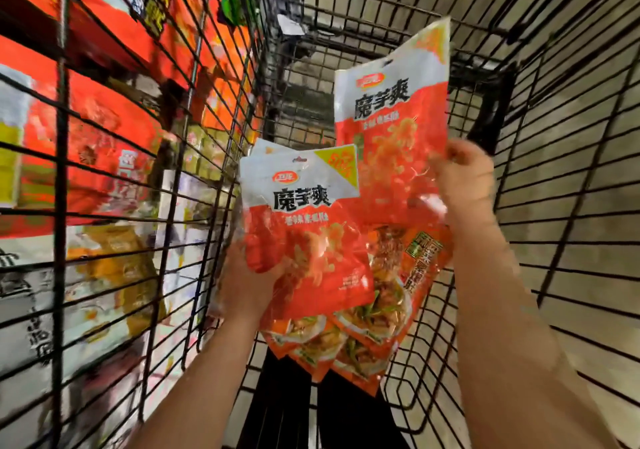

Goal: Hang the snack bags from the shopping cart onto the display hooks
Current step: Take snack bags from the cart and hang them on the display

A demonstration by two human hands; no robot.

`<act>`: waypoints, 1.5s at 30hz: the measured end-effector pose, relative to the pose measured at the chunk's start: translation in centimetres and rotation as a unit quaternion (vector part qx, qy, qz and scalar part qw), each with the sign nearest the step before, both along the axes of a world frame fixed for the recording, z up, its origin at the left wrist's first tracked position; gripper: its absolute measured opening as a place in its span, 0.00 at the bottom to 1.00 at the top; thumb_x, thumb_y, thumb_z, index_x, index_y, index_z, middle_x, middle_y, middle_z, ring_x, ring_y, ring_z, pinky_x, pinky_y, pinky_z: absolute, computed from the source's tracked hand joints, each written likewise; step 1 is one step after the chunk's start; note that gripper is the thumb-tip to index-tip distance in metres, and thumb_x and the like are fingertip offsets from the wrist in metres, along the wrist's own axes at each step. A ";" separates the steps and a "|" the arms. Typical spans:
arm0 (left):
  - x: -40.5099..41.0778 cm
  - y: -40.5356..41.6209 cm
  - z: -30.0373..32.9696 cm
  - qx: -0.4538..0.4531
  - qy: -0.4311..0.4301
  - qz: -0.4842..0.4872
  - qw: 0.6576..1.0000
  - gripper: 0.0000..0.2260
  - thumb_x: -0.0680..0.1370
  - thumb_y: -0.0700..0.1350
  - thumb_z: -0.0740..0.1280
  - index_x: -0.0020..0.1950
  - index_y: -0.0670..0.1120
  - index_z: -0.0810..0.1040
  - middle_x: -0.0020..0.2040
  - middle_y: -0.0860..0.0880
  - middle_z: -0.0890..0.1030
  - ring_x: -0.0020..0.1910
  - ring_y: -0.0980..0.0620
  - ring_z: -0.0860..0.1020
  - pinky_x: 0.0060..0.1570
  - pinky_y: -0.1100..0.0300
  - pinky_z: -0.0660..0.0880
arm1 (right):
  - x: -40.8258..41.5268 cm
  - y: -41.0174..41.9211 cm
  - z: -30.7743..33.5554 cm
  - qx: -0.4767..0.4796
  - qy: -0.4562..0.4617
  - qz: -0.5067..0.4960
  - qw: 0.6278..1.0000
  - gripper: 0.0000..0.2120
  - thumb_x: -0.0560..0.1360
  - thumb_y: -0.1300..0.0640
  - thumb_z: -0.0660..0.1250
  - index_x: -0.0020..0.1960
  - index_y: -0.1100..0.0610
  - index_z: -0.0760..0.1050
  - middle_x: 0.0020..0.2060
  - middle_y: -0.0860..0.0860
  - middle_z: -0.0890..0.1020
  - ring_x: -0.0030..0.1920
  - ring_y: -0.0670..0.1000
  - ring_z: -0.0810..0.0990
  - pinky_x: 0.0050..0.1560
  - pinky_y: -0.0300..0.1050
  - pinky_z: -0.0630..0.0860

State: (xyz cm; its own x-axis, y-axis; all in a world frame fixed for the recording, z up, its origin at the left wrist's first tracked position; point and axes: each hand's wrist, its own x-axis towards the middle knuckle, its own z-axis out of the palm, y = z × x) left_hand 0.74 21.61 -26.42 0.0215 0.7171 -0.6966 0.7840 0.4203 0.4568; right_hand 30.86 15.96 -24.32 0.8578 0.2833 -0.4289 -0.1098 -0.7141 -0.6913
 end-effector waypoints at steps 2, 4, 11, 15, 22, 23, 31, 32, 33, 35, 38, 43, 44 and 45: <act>0.3 0.1 0.2 -0.006 -0.008 0.008 1.000 0.38 0.60 0.59 0.78 0.67 0.52 0.70 0.61 0.52 0.79 0.59 0.49 0.77 0.63 0.48 0.71 | 0.3 0.0 3.6 0.002 -0.070 0.052 0.996 0.13 0.75 0.61 0.66 0.59 0.59 0.79 0.48 0.51 0.80 0.47 0.49 0.76 0.47 0.38 0.73; 0.5 0.1 -0.1 -0.008 -0.013 0.012 1.000 0.35 0.62 0.54 0.80 0.65 0.52 0.71 0.58 0.54 0.79 0.55 0.53 0.78 0.61 0.56 0.71 | -0.4 0.0 6.1 -0.019 -0.114 0.138 0.984 0.12 0.76 0.59 0.63 0.57 0.54 0.79 0.48 0.49 0.80 0.49 0.51 0.77 0.52 0.43 0.74; 0.7 0.5 -0.5 -0.026 -0.063 0.082 0.994 0.04 0.81 0.44 0.63 0.47 0.49 0.75 0.52 0.39 0.81 0.48 0.48 0.77 0.53 0.52 0.74 | -6.1 -3.1 8.2 0.171 0.078 0.023 0.982 0.11 0.76 0.62 0.64 0.46 0.46 0.79 0.44 0.48 0.81 0.47 0.52 0.79 0.51 0.49 0.77; -0.6 0.8 -0.4 -0.063 -0.051 0.119 0.990 0.19 0.83 0.53 0.54 0.68 0.45 0.73 0.66 0.43 0.75 0.64 0.43 0.74 0.65 0.50 0.70 | -10.8 -6.3 0.8 -0.029 0.160 0.117 0.980 0.11 0.75 0.62 0.66 0.56 0.56 0.79 0.45 0.53 0.82 0.45 0.54 0.80 0.48 0.49 0.76; -0.4 0.5 -0.6 -0.019 -0.034 0.033 0.999 0.20 0.80 0.57 0.60 0.63 0.45 0.77 0.59 0.42 0.80 0.58 0.42 0.77 0.61 0.49 0.72 | -13.1 -6.5 -2.1 -0.120 0.182 0.063 0.974 0.27 0.76 0.47 0.67 0.71 0.56 0.66 0.65 0.57 0.75 0.66 0.59 0.73 0.67 0.49 0.68; -0.3 0.4 -0.4 -0.019 -0.019 0.018 0.999 0.23 0.78 0.60 0.58 0.64 0.46 0.76 0.60 0.42 0.79 0.59 0.41 0.77 0.62 0.47 0.71 | -12.8 -6.1 -1.9 -0.106 0.199 0.047 0.973 0.30 0.73 0.45 0.70 0.70 0.56 0.67 0.65 0.56 0.75 0.65 0.58 0.73 0.67 0.49 0.68; 0.1 -0.4 0.0 -0.058 -0.117 0.091 0.987 0.30 0.66 0.47 0.79 0.65 0.49 0.72 0.58 0.46 0.81 0.55 0.46 0.80 0.58 0.45 0.76 | -12.3 -4.4 -2.7 -0.079 0.228 0.043 0.970 0.43 0.63 0.54 0.80 0.72 0.57 0.62 0.64 0.56 0.76 0.64 0.58 0.75 0.66 0.57 0.71; 0.2 -0.5 -0.2 -0.060 -0.138 0.087 0.985 0.30 0.67 0.41 0.79 0.66 0.48 0.71 0.59 0.46 0.81 0.55 0.46 0.80 0.57 0.46 0.76 | -12.1 -4.4 -2.8 -0.069 0.230 0.051 0.969 0.43 0.63 0.56 0.80 0.72 0.57 0.62 0.64 0.55 0.76 0.64 0.57 0.75 0.66 0.57 0.71; 0.4 -0.4 0.0 -0.070 -0.153 0.090 0.982 0.30 0.67 0.37 0.78 0.66 0.47 0.71 0.58 0.45 0.80 0.54 0.47 0.80 0.56 0.46 0.77 | -11.9 -4.5 -3.0 -0.054 0.237 0.056 0.968 0.42 0.63 0.58 0.80 0.72 0.57 0.62 0.64 0.55 0.76 0.63 0.56 0.75 0.66 0.57 0.71; 0.6 -0.4 0.1 -0.099 -0.176 0.096 0.975 0.34 0.65 0.37 0.79 0.67 0.46 0.70 0.59 0.45 0.80 0.55 0.46 0.80 0.54 0.42 0.78 | -11.5 -4.7 -3.0 -0.034 0.257 0.059 0.964 0.41 0.64 0.59 0.79 0.72 0.56 0.62 0.63 0.54 0.77 0.62 0.56 0.76 0.65 0.57 0.72; 1.0 0.1 0.5 -0.130 -0.198 0.109 0.965 0.42 0.57 0.46 0.82 0.68 0.52 0.70 0.61 0.47 0.80 0.58 0.44 0.79 0.56 0.39 0.76 | -11.3 -4.9 -3.0 -0.026 0.252 0.077 0.964 0.42 0.63 0.54 0.80 0.71 0.52 0.63 0.64 0.53 0.76 0.63 0.56 0.75 0.65 0.60 0.72; 2.0 0.2 1.4 -0.113 -0.200 0.034 0.973 0.48 0.54 0.57 0.83 0.70 0.65 0.63 0.60 0.56 0.79 0.59 0.51 0.79 0.59 0.42 0.75 | -11.6 -4.7 -3.0 -0.021 0.252 0.098 0.962 0.42 0.62 0.47 0.79 0.71 0.48 0.62 0.64 0.51 0.75 0.64 0.56 0.74 0.65 0.61 0.71; 2.1 0.1 1.6 -0.107 -0.202 0.025 0.973 0.45 0.58 0.52 0.83 0.68 0.69 0.63 0.59 0.59 0.79 0.59 0.52 0.78 0.60 0.44 0.74 | -11.5 -4.7 -2.9 -0.013 0.257 0.097 0.961 0.42 0.63 0.49 0.79 0.71 0.48 0.62 0.64 0.50 0.75 0.64 0.55 0.74 0.65 0.61 0.71; 2.2 0.0 1.7 -0.098 -0.201 0.017 0.975 0.44 0.60 0.49 0.82 0.66 0.73 0.61 0.58 0.62 0.78 0.59 0.53 0.78 0.60 0.45 0.74 | -11.3 -4.8 -2.9 0.001 0.265 0.086 0.960 0.43 0.62 0.49 0.80 0.71 0.48 0.63 0.64 0.50 0.75 0.64 0.55 0.75 0.64 0.61 0.72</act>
State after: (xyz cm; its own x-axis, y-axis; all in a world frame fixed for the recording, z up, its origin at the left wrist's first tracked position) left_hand 2.93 21.57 -24.71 0.2992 0.5754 -0.7612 0.5432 0.5532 0.6316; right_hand 19.52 11.20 -27.26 0.4588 0.4027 -0.7920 -0.3270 -0.7523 -0.5719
